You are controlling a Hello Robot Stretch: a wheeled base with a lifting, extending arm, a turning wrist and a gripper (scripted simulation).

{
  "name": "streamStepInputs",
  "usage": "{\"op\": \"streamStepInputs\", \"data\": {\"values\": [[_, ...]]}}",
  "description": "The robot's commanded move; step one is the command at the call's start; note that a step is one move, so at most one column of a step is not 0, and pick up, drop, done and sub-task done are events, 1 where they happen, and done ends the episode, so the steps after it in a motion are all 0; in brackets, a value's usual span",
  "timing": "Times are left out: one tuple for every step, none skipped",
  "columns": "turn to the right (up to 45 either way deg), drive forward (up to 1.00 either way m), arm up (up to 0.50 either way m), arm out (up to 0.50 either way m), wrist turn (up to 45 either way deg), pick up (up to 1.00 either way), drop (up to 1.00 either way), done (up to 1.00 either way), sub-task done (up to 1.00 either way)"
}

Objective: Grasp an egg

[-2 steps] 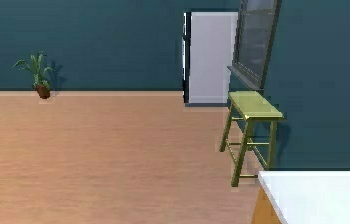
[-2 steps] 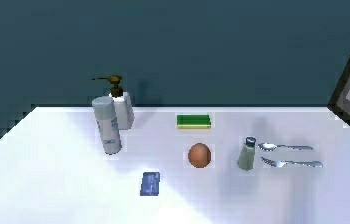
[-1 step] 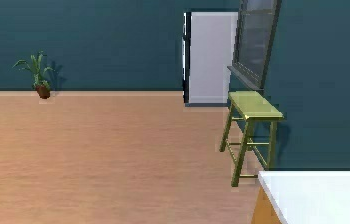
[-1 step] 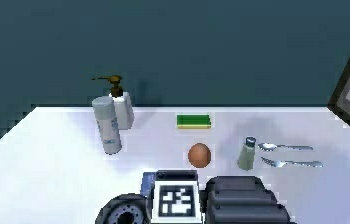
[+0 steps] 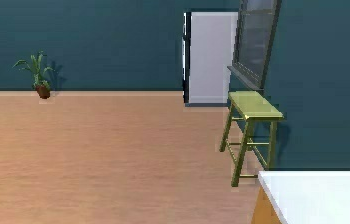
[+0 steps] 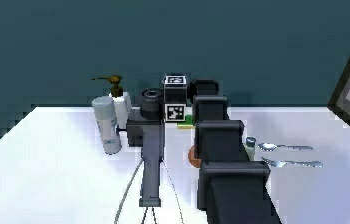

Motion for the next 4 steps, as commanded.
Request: {"op": "streamStepInputs", "data": {"values": [[0.0, 0.0, 0.0, 0.0, 45.0, 0.0, 0.0, 0.0, 0.0], [0.0, 0.0, 0.0, 0.0, 45.0, 0.0, 0.0, 0.0, 0.0], [0.0, 0.0, 0.0, 0.0, 45.0, 0.0, 0.0, 0.0, 0.0], [0.0, 0.0, 0.0, 0.0, 45.0, 0.0, 0.0, 0.0, 0.0]]}}
